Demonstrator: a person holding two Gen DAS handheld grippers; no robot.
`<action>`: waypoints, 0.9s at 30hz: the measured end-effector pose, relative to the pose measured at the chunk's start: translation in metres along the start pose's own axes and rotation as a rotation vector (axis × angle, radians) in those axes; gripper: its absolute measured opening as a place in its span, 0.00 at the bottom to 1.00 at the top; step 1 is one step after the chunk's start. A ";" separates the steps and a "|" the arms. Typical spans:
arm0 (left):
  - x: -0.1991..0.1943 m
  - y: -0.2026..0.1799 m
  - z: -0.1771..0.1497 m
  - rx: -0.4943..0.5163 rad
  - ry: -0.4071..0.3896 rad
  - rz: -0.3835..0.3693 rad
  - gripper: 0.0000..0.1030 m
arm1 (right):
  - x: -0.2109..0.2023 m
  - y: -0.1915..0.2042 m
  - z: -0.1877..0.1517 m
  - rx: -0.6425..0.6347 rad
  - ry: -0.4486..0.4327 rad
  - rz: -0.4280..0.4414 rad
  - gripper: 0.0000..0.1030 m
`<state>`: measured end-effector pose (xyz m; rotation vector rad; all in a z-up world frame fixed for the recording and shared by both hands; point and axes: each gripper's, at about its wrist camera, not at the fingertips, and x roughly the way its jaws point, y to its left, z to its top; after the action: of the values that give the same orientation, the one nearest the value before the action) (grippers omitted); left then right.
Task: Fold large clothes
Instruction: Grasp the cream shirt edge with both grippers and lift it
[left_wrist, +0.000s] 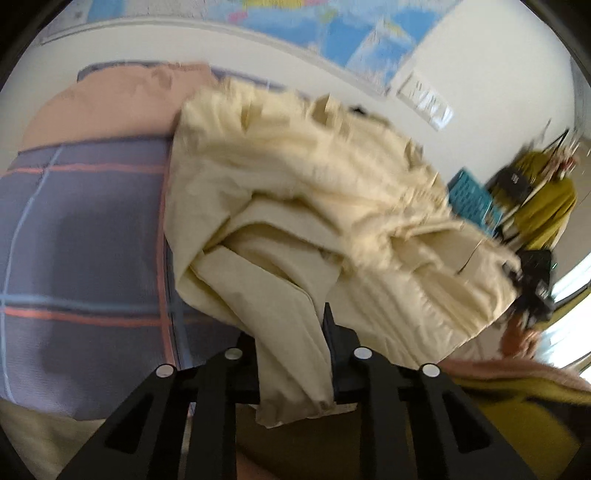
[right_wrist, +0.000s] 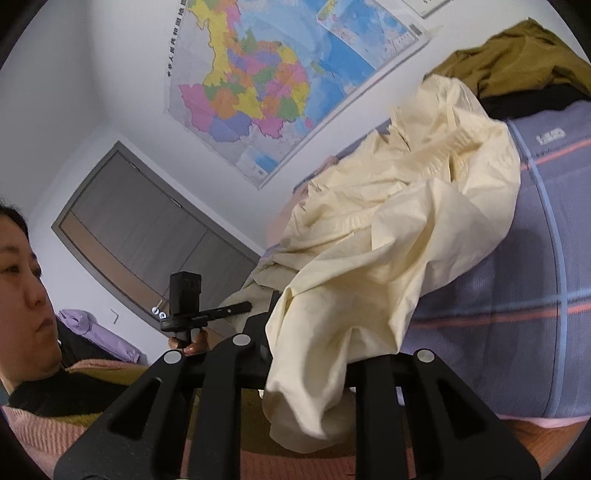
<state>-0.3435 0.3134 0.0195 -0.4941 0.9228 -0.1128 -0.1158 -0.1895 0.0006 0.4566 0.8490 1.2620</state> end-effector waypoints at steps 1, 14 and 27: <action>-0.005 -0.002 0.005 -0.005 -0.016 -0.013 0.19 | -0.001 0.002 0.005 -0.005 -0.012 0.000 0.17; -0.031 -0.018 0.102 -0.001 -0.088 -0.035 0.21 | 0.001 0.001 0.096 0.032 -0.152 0.053 0.18; -0.008 -0.006 0.201 -0.021 -0.086 0.033 0.22 | 0.040 -0.039 0.197 0.136 -0.169 0.004 0.21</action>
<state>-0.1892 0.3827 0.1291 -0.4992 0.8481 -0.0517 0.0625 -0.1336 0.0839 0.6647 0.7937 1.1558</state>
